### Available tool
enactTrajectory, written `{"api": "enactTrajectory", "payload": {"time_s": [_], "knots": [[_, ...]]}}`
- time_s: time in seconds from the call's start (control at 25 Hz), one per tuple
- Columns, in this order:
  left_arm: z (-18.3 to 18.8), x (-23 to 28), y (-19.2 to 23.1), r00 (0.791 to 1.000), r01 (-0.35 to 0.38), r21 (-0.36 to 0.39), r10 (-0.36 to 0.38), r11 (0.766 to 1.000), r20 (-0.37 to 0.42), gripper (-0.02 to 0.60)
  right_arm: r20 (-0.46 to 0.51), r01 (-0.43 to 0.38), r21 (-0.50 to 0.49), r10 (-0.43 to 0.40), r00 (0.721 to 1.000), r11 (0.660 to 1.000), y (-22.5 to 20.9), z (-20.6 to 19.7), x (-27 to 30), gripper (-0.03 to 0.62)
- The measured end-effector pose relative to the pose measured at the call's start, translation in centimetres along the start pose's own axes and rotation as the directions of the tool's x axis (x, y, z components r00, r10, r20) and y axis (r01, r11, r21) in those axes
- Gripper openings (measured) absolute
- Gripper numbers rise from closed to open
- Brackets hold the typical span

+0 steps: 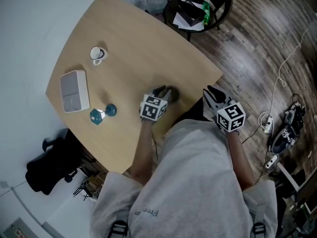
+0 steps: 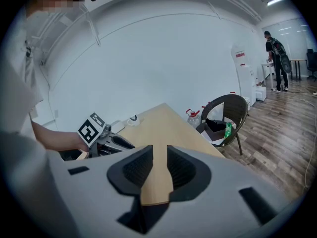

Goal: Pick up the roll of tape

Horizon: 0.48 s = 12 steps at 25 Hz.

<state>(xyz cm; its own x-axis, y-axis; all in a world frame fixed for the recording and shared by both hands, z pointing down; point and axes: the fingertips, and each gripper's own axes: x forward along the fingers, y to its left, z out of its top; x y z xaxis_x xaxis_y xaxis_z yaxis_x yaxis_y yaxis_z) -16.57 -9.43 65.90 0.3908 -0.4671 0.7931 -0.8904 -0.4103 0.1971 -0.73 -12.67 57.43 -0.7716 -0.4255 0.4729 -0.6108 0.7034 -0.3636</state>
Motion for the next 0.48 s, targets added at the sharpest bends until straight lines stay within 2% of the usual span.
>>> {"api": "enactTrajectory", "payload": {"time_s": [0.12, 0.28, 0.48], "knots": [[0.2, 0.1, 0.1, 0.999, 0.019, 0.034, -0.018, 0.999, -0.028, 0.091, 0.002, 0.011, 0.002, -0.011, 1.000, 1.000, -0.3, -0.1, -0.3, 0.089], [1.0, 0.2, 0.5, 0.999, 0.007, 0.098, -0.002, 0.995, -0.045, 0.091, 0.006, 0.019, 0.000, -0.019, 1.000, 1.000, -0.5, -0.1, -0.6, 0.087], [-0.3, 1.3, 0.4, 0.984, 0.048, 0.275, 0.002, 0.960, -0.178, 0.092, 0.009, 0.029, -0.002, -0.029, 1.000, 1.000, -0.6, -0.1, -0.9, 0.086]]}}
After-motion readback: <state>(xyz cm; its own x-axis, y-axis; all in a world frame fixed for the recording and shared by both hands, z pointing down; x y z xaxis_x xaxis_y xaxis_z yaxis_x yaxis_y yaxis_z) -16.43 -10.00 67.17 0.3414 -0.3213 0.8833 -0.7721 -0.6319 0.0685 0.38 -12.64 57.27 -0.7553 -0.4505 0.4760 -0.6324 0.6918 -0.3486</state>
